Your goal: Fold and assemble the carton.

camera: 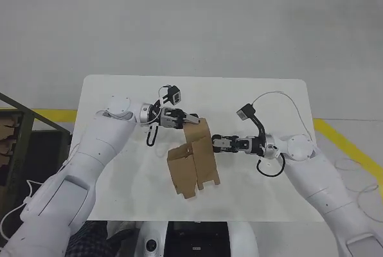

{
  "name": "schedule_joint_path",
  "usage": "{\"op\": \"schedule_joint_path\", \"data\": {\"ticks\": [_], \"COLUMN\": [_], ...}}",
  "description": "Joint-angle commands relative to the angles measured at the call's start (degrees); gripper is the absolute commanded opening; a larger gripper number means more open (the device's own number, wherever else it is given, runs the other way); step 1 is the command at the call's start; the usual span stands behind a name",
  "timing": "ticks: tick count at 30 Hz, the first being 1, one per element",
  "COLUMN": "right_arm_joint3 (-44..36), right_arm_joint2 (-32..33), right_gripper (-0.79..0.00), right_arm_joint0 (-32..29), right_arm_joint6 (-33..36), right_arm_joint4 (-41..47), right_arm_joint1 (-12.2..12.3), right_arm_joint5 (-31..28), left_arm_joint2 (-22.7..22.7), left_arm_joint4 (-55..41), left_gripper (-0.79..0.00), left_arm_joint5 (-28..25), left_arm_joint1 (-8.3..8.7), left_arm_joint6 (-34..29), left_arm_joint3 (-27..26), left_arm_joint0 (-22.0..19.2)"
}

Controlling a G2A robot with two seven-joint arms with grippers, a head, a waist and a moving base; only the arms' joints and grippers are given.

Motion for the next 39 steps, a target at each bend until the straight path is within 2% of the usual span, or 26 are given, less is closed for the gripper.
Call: {"op": "schedule_joint_path", "data": {"ticks": [1,5,15,28,32,34,35,36,39], "right_arm_joint3": [0.49,1.03,3.29,6.12,6.79,7.09,7.21,7.30,7.61], "right_arm_joint2": [-0.09,-0.50,-2.00,-3.03,-3.20,-3.28,-3.33,-3.39,-3.40], "right_gripper": [-0.372,-0.425,-0.416,-0.468,-0.539,-0.606,-0.674,-0.785,-0.785], "right_arm_joint0": [0.41,1.18,3.15,4.57,4.75,4.84,4.88,4.93,4.97], "right_arm_joint6": [0.19,1.73,2.88,4.12,4.25,4.39,4.52,4.74,5.31], "right_arm_joint4": [-0.13,0.84,1.34,2.28,2.37,2.43,2.39,2.32,2.37], "right_arm_joint1": [-0.08,-0.37,-1.35,-2.44,-2.70,-2.83,-2.88,-2.93,-3.05], "right_arm_joint5": [1.16,2.23,4.52,5.32,5.63,5.81,5.86,5.94,6.01], "left_arm_joint2": [0.39,0.97,1.61,2.36,2.43,2.40,2.41,2.42,2.41], "left_arm_joint4": [2.40,5.25,6.27,7.40,7.20,6.90,6.79,6.66,6.25], "left_gripper": [-0.785,-0.785,-0.785,-0.785,-0.785,-0.785,-0.785,-0.785,-0.785], "left_arm_joint5": [-1.04,-1.96,-2.45,-3.17,-3.45,-3.45,-3.44,-3.40,-3.36], "left_arm_joint1": [-0.07,-0.24,-0.93,-1.76,-1.99,-2.10,-2.15,-2.20,-2.37], "left_arm_joint6": [1.00,2.57,2.74,2.41,2.01,1.72,1.53,1.33,0.84], "left_arm_joint3": [0.45,0.72,0.19,-0.74,-1.02,-1.04,-1.06,-1.06,-1.00], "left_arm_joint0": [-0.47,-0.89,-1.21,-1.66,-1.66,-1.62,-1.62,-1.61,-1.62]}}
